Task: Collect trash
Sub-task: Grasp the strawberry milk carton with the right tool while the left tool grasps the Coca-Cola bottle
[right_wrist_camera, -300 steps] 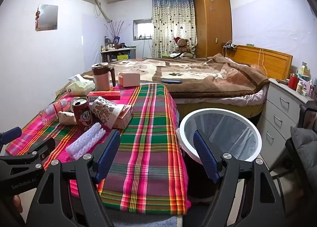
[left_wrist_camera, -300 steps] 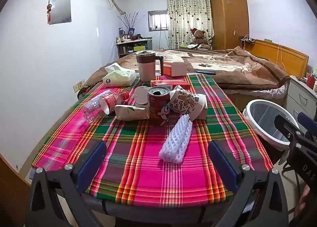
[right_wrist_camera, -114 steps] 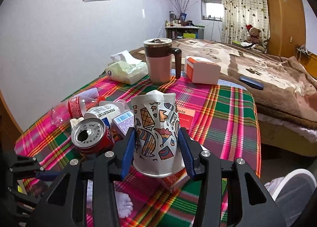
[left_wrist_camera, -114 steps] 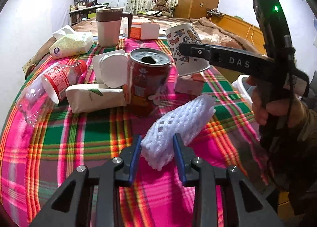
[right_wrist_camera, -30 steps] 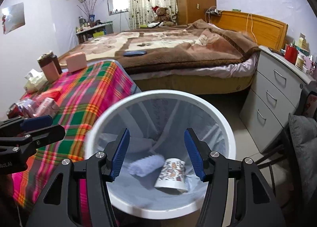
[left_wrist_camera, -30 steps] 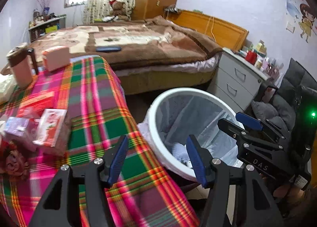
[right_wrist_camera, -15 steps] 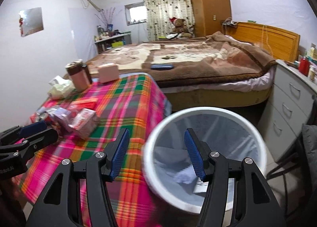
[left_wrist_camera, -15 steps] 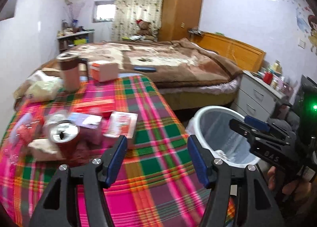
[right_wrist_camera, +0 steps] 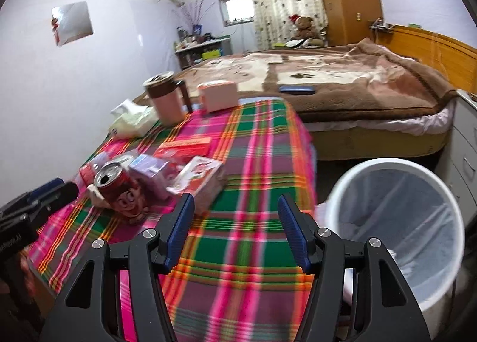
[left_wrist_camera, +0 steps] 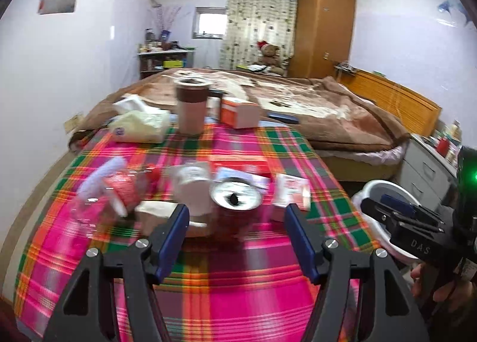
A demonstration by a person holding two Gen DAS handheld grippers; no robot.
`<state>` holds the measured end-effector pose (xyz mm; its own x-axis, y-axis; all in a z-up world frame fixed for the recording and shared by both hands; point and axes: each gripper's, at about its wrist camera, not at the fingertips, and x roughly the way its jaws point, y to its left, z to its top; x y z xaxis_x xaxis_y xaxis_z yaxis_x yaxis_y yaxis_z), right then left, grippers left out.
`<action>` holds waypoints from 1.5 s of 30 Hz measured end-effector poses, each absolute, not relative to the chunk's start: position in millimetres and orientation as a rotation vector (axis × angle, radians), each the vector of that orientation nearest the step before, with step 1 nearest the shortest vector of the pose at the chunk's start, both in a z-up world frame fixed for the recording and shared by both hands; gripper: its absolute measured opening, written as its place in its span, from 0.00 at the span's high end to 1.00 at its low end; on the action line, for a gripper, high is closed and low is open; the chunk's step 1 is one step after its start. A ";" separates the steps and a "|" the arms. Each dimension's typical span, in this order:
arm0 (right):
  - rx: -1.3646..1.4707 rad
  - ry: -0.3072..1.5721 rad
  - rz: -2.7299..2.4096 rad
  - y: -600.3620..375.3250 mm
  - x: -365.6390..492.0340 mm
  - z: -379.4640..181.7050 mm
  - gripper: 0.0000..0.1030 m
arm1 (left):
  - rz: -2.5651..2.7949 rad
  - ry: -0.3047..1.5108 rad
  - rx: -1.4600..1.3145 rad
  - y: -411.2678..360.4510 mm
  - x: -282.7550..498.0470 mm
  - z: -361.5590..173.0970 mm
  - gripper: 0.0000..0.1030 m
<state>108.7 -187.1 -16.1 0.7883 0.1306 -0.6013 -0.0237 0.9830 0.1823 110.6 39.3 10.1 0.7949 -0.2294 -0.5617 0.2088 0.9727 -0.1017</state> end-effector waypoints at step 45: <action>0.154 0.862 0.068 -112.7 209.8 -54.9 0.38 | -0.200 0.860 0.054 157.4 240.0 -42.9 0.29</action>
